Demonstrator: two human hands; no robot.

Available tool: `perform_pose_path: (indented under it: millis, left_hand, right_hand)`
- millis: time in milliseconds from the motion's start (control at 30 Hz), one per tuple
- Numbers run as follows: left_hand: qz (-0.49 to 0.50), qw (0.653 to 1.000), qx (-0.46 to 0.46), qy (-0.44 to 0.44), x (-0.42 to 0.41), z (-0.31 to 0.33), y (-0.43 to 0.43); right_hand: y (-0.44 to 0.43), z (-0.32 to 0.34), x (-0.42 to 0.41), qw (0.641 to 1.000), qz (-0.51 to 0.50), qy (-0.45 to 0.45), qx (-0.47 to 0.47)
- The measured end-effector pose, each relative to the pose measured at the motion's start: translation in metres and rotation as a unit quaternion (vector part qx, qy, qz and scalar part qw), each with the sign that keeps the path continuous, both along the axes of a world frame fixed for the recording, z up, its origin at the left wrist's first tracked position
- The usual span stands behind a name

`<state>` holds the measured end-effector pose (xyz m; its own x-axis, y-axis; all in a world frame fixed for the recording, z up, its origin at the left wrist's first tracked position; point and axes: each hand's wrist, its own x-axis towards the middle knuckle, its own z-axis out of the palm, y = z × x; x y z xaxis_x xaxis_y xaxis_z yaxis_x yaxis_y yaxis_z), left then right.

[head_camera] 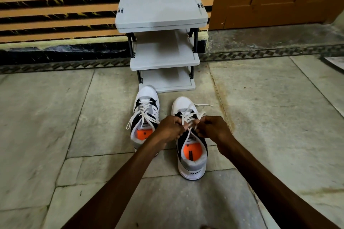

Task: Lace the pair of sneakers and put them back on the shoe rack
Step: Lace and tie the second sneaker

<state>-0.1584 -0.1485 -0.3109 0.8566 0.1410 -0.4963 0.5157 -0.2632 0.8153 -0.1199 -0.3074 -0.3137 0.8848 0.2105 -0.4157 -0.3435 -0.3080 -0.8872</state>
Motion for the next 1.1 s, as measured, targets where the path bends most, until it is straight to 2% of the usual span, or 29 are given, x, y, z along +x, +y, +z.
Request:
perform_pose_path:
  millis: [133, 200, 267, 333, 500, 633, 733, 833, 933, 1033, 1100]
  left_hand:
    - [0.025, 0.999, -0.004, -0.037, 0.001, 0.005, 0.003]
    - [0.039, 0.996, 0.007, -0.077, 0.004, 0.012, 0.006]
    - [0.049, 0.99, 0.053, -0.125, 0.01, 0.019, 0.01]
    - [0.062, 0.98, 0.098, -0.16, 0.018, 0.027, 0.015]
    - [0.061, 0.972, 0.148, -0.172, 0.028, 0.034, 0.02]
    - [0.039, 0.982, 0.113, -0.144, 0.026, 0.023, 0.018]
    - [-0.073, 0.985, 0.097, -0.121, 0.02, 0.014, 0.024]
    - [-0.151, 0.969, 0.145, -0.132, 0.015, 0.01, 0.025]
    - [-0.15, 0.967, 0.148, -0.145, 0.013, 0.008, 0.024]
    - [-0.122, 0.972, 0.127, -0.153, 0.014, 0.006, 0.026]
    - [-0.136, 0.97, 0.131, -0.154, 0.016, 0.005, 0.027]
  right_hand:
    - [-0.001, 0.001, -0.001, 0.997, 0.054, -0.042, -0.025]
    - [0.001, 0.001, 0.0, 0.987, 0.087, -0.111, -0.082]
    - [0.006, 0.0, 0.001, 0.953, 0.144, -0.213, -0.158]
    - [0.013, 0.0, 0.001, 0.916, 0.202, -0.278, -0.205]
    - [0.023, 0.003, -0.002, 0.886, 0.248, -0.324, -0.221]
    - [0.023, 0.003, 0.0, 0.899, 0.228, -0.309, -0.21]
    - [0.022, 0.007, 0.002, 0.919, 0.223, -0.267, -0.183]
    - [0.021, 0.009, 0.001, 0.939, 0.187, -0.235, -0.165]
    - [0.022, 0.01, -0.002, 0.956, 0.147, -0.211, -0.139]
    - [0.024, 0.012, -0.003, 0.964, 0.137, -0.191, -0.124]
    - [0.025, 0.014, -0.002, 0.966, 0.137, -0.18, -0.124]
